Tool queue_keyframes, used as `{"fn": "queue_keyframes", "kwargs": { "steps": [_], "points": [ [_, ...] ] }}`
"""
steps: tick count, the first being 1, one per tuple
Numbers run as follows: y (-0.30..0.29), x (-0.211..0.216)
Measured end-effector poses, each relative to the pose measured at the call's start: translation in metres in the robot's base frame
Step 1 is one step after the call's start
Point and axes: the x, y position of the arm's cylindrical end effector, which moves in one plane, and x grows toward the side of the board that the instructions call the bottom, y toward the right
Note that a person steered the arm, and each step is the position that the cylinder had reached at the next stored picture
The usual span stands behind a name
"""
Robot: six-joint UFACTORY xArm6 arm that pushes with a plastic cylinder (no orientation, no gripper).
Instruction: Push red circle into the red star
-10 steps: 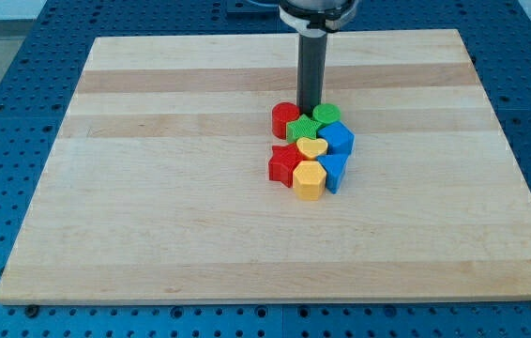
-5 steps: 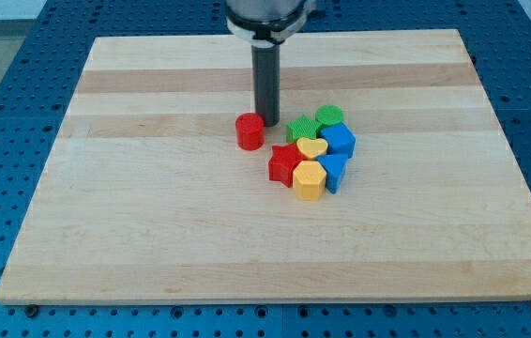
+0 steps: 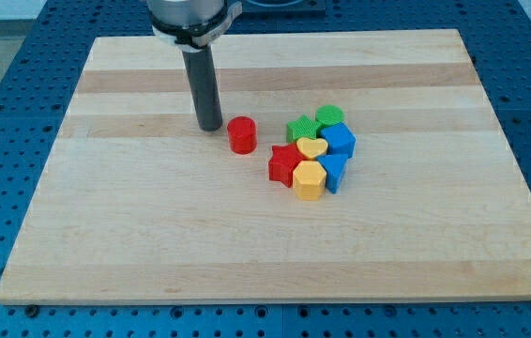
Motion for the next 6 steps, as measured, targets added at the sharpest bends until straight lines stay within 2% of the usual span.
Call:
{"fn": "queue_keyframes", "kwargs": {
  "steps": [2,4,5,6],
  "points": [
    [0.035,0.033],
    [0.050,0.043],
    [0.030,0.020],
    [0.027,-0.023]
  ]
}}
